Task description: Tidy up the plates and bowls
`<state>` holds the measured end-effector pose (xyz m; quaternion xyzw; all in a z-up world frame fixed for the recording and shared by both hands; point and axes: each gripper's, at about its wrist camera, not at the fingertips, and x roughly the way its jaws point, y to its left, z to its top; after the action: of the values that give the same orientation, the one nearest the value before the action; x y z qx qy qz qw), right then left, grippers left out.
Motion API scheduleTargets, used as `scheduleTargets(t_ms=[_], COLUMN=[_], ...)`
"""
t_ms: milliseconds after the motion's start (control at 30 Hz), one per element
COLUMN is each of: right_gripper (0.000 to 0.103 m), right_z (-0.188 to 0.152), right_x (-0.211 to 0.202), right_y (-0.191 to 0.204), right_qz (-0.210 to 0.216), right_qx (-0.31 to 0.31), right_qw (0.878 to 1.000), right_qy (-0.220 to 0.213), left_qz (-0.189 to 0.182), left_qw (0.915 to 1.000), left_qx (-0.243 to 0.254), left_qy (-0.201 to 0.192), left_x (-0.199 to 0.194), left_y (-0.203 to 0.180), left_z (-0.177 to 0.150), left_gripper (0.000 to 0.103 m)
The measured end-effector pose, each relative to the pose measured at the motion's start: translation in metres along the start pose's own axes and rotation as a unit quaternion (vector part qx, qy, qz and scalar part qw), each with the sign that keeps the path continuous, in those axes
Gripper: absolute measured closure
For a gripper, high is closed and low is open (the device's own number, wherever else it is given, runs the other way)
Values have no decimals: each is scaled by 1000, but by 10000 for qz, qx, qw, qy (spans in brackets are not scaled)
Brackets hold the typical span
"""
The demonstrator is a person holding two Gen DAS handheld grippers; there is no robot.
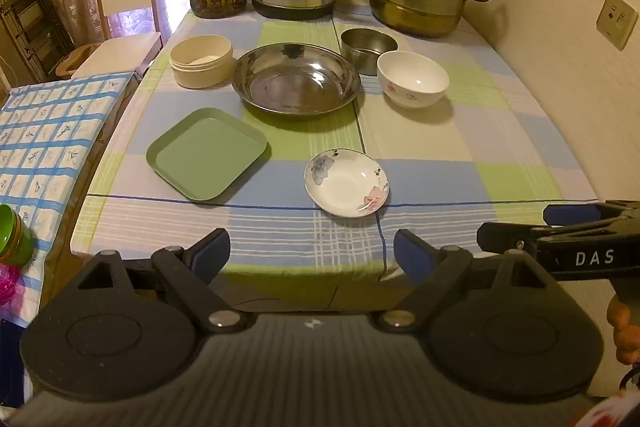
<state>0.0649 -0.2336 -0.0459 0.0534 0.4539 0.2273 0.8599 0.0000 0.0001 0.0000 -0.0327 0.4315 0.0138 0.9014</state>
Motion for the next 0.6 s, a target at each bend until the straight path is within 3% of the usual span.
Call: scheduleTargets(t_ms=[600], right_gripper=[1], right_z=[0], right_x=[0], right_y=[2], right_qz=[-7], right_qx=[-14], right_qw=[10000], right_qy=[21], left_qz=[-18], left_qw=[10000], left_qx=[-38], left_qy=[28], left_x=[0], left_y=[1], left_z=[-3], left_gripper=[15])
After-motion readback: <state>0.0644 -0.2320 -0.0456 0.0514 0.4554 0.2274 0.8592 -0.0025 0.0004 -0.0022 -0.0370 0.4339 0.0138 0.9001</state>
